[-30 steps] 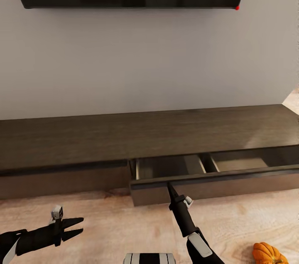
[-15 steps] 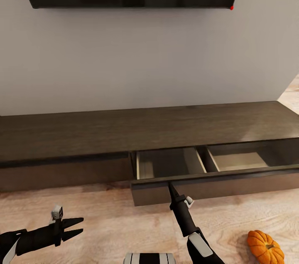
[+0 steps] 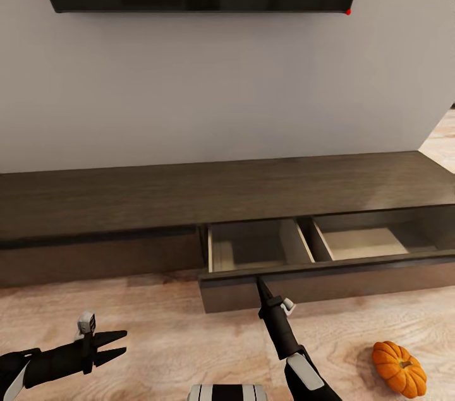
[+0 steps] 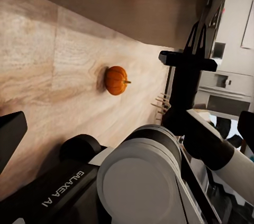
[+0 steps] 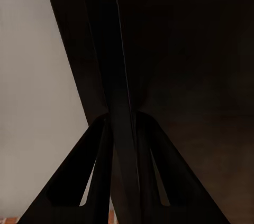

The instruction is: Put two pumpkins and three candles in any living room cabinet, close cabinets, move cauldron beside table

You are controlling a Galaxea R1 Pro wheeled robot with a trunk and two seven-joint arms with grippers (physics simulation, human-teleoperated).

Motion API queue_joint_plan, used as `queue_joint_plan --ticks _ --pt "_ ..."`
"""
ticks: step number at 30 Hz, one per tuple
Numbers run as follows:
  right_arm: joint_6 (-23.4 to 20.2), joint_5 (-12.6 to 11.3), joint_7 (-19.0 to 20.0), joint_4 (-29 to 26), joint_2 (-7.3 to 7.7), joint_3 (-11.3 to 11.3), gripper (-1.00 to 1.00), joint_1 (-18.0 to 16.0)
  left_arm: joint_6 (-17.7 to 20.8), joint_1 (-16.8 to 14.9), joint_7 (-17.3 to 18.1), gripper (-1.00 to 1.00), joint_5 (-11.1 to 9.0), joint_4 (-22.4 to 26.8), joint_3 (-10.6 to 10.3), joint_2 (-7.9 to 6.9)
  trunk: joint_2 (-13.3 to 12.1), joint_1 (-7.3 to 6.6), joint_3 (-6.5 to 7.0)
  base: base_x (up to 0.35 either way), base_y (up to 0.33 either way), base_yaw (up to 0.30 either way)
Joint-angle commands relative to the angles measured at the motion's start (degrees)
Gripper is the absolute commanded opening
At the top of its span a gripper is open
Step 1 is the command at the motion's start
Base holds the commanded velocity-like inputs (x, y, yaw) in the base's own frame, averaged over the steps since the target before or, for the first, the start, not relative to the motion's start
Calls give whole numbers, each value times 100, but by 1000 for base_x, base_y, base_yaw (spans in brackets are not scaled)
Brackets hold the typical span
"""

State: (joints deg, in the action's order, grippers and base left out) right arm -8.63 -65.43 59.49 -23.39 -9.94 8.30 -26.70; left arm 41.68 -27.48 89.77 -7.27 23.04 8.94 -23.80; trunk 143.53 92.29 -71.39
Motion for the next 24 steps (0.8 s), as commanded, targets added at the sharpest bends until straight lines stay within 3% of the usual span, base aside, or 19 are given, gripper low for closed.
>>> queue_joint_plan --ticks 1,24 --pt "-86 6 54 10 -6 -224 -100 -1 60 -3 23 100 6 -1 2 0 2 -2 -5 -29 0 0" --pt "-95 4 45 10 -6 -224 -100 0 60 -3 23 100 6 -1 2 -2 2 -2 -5 -66 0 0"
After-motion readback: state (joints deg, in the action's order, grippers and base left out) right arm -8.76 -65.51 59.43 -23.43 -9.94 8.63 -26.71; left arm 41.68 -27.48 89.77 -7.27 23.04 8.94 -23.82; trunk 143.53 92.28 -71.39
